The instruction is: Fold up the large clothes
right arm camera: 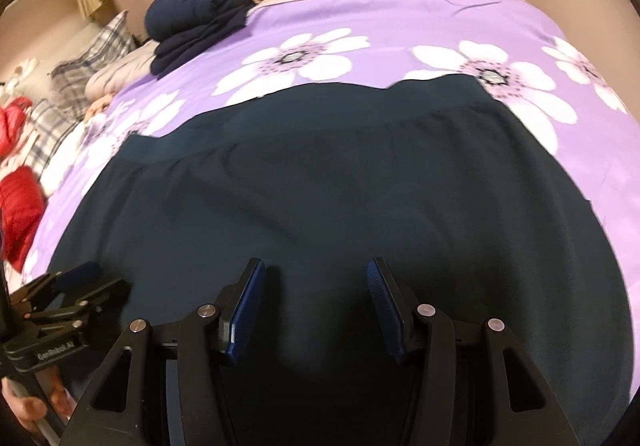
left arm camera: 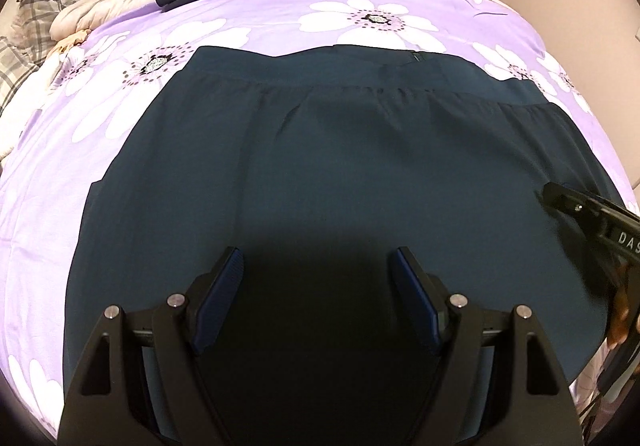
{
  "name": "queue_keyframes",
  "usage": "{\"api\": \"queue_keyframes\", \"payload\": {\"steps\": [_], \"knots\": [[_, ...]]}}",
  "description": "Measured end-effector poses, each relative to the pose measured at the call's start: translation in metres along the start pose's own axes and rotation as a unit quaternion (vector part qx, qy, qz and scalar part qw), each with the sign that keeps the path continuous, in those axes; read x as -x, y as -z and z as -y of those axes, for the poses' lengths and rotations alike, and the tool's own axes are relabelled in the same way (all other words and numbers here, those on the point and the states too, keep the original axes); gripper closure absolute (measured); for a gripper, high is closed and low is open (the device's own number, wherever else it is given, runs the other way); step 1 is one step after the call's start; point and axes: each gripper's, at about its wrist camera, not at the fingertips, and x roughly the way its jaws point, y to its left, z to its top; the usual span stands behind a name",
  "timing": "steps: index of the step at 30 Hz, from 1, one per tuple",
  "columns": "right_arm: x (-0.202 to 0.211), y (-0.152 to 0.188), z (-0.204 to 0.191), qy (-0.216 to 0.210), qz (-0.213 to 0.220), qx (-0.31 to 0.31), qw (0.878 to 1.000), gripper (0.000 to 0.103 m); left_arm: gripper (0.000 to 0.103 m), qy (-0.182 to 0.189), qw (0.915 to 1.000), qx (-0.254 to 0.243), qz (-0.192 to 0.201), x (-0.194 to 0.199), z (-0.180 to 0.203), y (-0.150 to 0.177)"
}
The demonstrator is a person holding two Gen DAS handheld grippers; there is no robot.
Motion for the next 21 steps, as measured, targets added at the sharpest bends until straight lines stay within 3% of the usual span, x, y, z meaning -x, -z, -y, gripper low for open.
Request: {"api": "queue_keyframes", "payload": {"steps": [13,16,21], "knots": [[0.021,0.010,0.045,0.032,0.020,-0.036,0.999,0.051,0.024,-0.036,0.9991,0.021,0.006,0.012,-0.034,0.017],[0.026,0.013,0.053,0.065,0.023,-0.034,0.997,0.051,0.023,-0.044,0.9987,0.026,0.006,0.016,-0.043,0.021],[0.036,0.017,0.070,0.080,0.024,-0.038,0.996,0.051,0.022,-0.054,0.9981,0.030,0.005,0.023,-0.056,0.029]]}}
